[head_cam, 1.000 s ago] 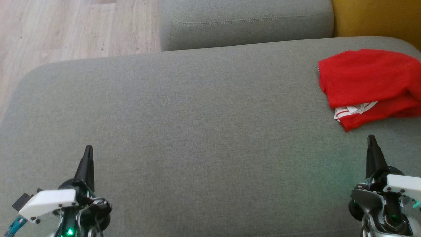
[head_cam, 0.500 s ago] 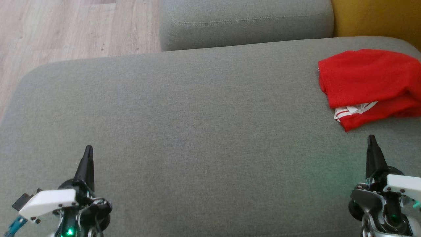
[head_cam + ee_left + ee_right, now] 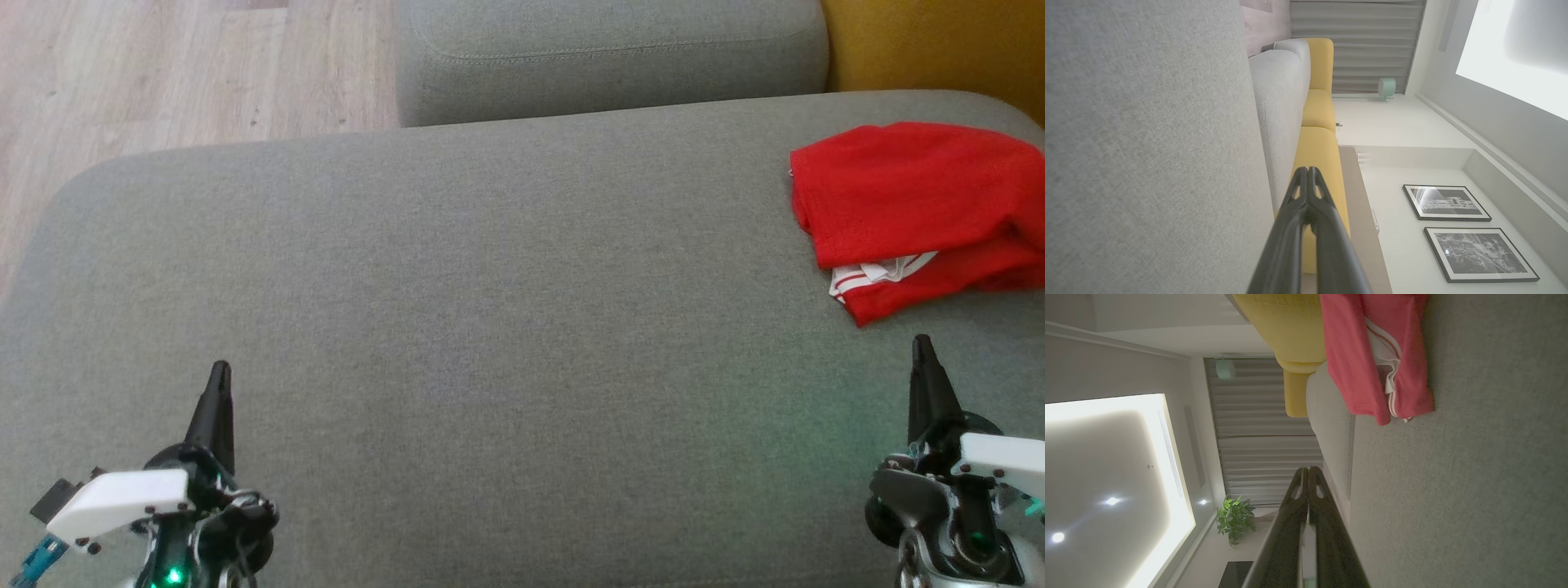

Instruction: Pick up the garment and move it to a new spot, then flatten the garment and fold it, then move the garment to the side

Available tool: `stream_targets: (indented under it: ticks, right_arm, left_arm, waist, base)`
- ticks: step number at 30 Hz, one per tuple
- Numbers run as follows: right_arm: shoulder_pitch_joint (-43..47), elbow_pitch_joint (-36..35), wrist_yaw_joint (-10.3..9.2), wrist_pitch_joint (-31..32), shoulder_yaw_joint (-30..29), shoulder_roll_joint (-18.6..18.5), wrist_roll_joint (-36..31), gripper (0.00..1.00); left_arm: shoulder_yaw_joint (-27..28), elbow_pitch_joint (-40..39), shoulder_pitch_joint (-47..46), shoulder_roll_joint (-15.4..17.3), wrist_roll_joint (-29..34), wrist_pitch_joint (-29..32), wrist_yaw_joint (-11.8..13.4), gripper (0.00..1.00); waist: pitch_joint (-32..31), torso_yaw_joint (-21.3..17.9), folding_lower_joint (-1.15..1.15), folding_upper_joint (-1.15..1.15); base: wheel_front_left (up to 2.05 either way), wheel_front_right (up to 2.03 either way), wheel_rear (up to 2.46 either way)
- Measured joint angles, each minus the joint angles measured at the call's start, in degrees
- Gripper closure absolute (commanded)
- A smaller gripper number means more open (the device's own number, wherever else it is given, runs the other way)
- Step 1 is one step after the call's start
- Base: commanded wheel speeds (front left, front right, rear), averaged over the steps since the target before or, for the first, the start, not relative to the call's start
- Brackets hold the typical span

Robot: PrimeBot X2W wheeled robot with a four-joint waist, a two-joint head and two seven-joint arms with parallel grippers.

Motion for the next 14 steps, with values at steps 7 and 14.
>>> stream_targets:
  ticks: [7, 14]
  right_arm:
    - [0.0, 0.0, 0.0, 0.0, 0.0, 0.0, 0.0, 1.0]
    - [0.0, 0.0, 0.0, 0.0, 0.0, 0.0, 0.0, 1.0]
  left_arm:
    - [0.0, 0.0, 0.0, 0.0, 0.0, 0.0, 0.0, 1.0]
    - [0.0, 0.0, 0.0, 0.0, 0.0, 0.0, 0.0, 1.0]
  waist:
    - [0.0, 0.0, 0.0, 0.0]
    - [0.0, 0.0, 0.0, 0.0]
  base:
    - [0.0, 0.0, 0.0]
    - [0.0, 0.0, 0.0]
